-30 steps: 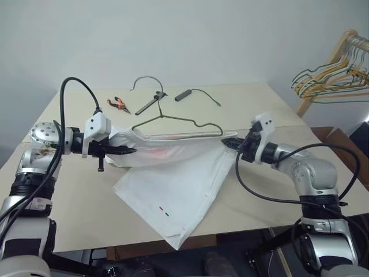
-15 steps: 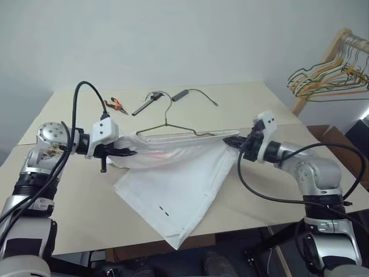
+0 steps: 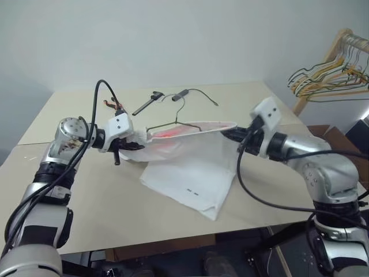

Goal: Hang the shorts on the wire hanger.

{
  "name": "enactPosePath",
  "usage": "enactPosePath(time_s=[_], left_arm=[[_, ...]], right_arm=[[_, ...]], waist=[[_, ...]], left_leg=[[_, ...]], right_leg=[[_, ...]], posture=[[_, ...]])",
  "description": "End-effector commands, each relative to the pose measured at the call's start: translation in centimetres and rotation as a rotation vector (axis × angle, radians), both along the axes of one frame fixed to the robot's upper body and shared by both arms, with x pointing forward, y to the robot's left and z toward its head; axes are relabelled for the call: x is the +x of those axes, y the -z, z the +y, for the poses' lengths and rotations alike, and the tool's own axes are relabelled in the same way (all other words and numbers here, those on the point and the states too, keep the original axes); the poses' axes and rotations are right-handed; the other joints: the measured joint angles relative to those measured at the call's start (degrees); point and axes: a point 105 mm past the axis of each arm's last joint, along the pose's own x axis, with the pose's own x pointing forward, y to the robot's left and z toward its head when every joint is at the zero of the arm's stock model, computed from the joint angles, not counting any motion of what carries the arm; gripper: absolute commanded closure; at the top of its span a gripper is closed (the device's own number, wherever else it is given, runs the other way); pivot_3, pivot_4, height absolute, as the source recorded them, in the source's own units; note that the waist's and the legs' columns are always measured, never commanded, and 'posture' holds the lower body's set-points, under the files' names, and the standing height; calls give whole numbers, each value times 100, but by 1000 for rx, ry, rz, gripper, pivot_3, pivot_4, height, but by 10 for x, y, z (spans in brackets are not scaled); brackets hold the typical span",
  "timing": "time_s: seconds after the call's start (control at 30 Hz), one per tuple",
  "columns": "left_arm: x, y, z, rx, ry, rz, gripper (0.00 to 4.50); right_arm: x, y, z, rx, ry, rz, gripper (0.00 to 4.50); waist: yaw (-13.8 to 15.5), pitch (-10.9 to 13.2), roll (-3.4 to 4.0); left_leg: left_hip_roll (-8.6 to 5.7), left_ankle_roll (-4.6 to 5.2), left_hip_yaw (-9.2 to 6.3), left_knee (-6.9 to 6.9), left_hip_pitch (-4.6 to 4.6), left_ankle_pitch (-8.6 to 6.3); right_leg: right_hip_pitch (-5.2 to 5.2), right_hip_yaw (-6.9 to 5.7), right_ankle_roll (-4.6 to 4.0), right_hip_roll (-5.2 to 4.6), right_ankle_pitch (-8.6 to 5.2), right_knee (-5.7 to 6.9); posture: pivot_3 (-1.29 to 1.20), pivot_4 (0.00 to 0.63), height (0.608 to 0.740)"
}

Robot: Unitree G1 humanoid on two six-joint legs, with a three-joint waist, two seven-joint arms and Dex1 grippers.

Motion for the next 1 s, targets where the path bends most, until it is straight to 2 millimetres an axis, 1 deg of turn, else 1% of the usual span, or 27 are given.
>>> enactPosePath(time_s=[0.03, 0.13, 0.2, 0.3, 0.33, 0.47, 0.53, 0.6, 0.7, 0.8, 0.83, 0.9, 1.0], left_arm=[[2, -24, -2, -70, 21, -55, 4500], [-3, -26, -5, -82, 63, -50, 4500], [-6, -27, -8, -97, 91, -39, 4500], [-10, -27, -10, -88, 123, -34, 4500], [-11, -28, -10, -87, 132, -33, 4500], [-6, -31, -10, -81, 119, -56, 4500], [-4, -32, -11, -84, 113, -68, 4500], [-2, -32, -13, -89, 110, -79, 4500], [-2, -33, -19, -100, 114, -95, 4500], [-4, -34, -23, -102, 136, -100, 4500], [-5, -34, -24, -101, 149, -101, 4500], [-7, -35, -25, -97, 164, -102, 4500], [-7, -35, -27, -91, 175, -104, 4500]], right_arm=[[3, -8, 0, -73, 80, -116, 4487], [13, -5, -2, -117, 180, -150, 4487], [13, -4, 0, -143, 186, -167, 3897], [5, -3, 3, -174, 141, -177, 2958], [0, -2, 2, -200, 110, -180, 2602], [-36, -4, -3, -283, -109, -168, 1232], [-45, -11, -9, -291, -155, -165, 1232], [-45, -22, -18, -276, -163, -171, 1232], [-38, -51, -31, -219, -152, -201, 1232], [-30, -70, -37, -203, -158, -211, 1232], [-23, -72, -38, -249, -176, -205, 1232], [-12, -69, -38, -337, -208, -179, 1232], [-3, -60, -36, -396, -274, -122, 1232]], waist=[[-27, 0, 0], [-88, 0, 0], [-118, 0, 0], [-129, 0, 0], [-125, 0, 0], [-64, 0, -1], [-67, 0, -1], [-86, 0, -2], [-122, 0, -2], [-133, 0, -2], [-141, 0, -1], [-151, 0, -1], [-150, 0, -1]], left_leg=[[0, 0, 0, 0, 0, 0], [0, 0, -1, 0, 3, 0], [0, 0, -1, 0, 1, 0], [-2, 0, -2, 0, -1, 0], [-2, 0, -3, 0, -1, 0], [-4, 3, -8, 0, -4, -2], [-5, 5, -7, 0, 0, -3], [-5, 5, -5, 1, 8, -3], [-5, 5, -4, 1, 19, -3], [-5, 5, -5, 0, 19, -3], [-5, 5, -4, 0, 18, -3], [-6, 6, 1, -1, 14, -3], [-5, 6, 1, 0, 14, -3]], right_leg=[[0, 0, 0, 1, 0, 1], [0, 1, 0, 1, 0, 4], [0, 1, 0, 0, 0, 3], [0, 1, 1, -2, 0, -1], [0, 0, 1, -2, -1, -1], [3, -4, 4, -5, -2, -7], [7, -3, 5, -5, -3, -7], [10, 0, 4, -4, -2, -3], [21, 1, 4, -4, -2, -2], [20, 2, 4, -4, -3, -4], [17, 3, 4, -3, -3, -4], [11, 6, 4, -5, -3, -4], [10, 6, 4, -4, -3, -3]], posture=[[-165, 0, 740], [-167, 0, 740], [-167, 0, 740], [-164, 0, 740], [-164, 0, 740], [-164, 0, 740], [-164, 0, 740], [-165, 0, 740], [-163, 0, 740], [-167, 0, 740], [-171, 0, 740], [-173, 0, 740], [-171, 0, 740]])
